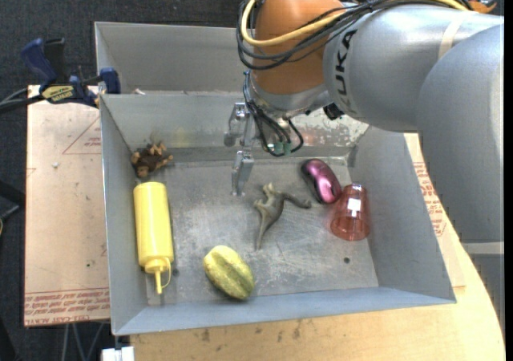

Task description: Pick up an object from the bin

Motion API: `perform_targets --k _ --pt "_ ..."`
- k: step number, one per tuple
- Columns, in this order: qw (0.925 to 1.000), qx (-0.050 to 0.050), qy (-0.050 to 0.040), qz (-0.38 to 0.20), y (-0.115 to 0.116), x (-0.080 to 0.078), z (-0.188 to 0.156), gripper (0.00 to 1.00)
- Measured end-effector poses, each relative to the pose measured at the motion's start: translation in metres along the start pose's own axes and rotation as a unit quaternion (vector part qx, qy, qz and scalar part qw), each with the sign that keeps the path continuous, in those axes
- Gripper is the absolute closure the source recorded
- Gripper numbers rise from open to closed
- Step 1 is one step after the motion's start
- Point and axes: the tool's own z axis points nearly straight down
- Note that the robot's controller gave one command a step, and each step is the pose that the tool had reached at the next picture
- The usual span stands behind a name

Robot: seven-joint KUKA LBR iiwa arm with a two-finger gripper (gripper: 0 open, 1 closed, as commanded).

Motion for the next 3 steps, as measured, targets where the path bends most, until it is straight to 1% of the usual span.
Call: perform_targets --k 1,2,3 --pt "1.0 0.0 -0.0037 0.001 -0.001 -0.002 -0.005 0.0" --pt "0.999 0.0 -0.005 -0.045 -0.053 0.021 0.061 0.0" --pt "0.996 0.0 0.0013 -0.089 -0.105 0.026 0.05 0.0"
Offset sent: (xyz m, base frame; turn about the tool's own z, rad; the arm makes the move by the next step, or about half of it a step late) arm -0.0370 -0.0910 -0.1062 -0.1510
